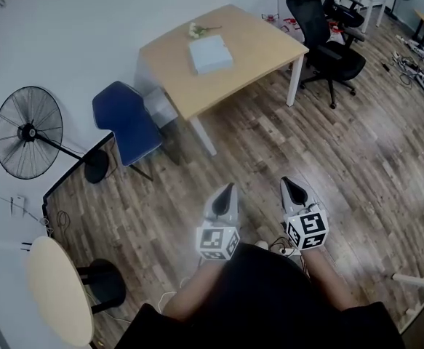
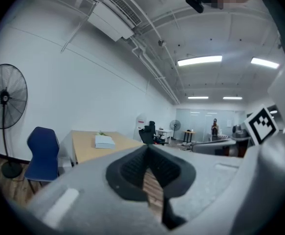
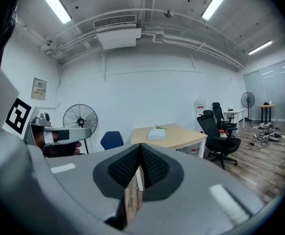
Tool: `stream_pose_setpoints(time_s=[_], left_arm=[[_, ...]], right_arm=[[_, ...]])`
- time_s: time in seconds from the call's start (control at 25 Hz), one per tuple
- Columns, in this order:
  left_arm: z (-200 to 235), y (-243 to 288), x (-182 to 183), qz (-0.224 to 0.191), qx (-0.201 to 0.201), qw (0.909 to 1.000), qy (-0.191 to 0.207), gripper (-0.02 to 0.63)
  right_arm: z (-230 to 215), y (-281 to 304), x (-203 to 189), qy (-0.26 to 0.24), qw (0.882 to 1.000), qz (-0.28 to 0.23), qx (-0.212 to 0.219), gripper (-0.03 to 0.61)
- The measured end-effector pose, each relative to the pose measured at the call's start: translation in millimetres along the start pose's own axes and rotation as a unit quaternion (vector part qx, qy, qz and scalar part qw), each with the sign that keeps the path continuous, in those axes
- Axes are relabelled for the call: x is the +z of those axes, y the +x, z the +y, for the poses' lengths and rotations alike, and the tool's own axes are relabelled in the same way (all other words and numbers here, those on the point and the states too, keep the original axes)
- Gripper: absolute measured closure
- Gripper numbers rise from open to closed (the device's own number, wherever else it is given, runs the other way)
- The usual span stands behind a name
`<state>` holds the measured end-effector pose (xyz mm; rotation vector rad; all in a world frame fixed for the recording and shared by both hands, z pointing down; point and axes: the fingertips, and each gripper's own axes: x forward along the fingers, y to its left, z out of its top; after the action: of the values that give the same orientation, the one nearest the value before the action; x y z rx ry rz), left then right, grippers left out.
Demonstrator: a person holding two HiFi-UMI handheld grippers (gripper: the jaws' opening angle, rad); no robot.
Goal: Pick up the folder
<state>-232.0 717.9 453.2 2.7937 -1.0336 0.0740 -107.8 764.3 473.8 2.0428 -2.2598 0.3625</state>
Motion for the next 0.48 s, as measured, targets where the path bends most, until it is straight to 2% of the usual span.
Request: stream_pose_setpoints(time_s=[0.12, 0.28, 0.48], left_arm=[[-7.5, 12.7, -5.0, 0.009, -0.017, 0.9998, -0.004, 0.614], [-7.9, 39.7, -4.1, -0.011, -0.044, 0.9989, -0.012, 0.614], [19.2, 88.3, -12.6, -0.005, -0.042, 0.999, -0.018, 0.614]], right_arm=[[-10.3, 0.3, 1.2, 0.012, 1.0, -0.006, -0.005, 0.578], [-32.9, 14.4, -6.1, 0.013, 1.0, 0.005, -0.019, 0.578], [-59.2, 52.8, -10.2, 0.017, 0.999, 0.018, -0.028, 0.578]])
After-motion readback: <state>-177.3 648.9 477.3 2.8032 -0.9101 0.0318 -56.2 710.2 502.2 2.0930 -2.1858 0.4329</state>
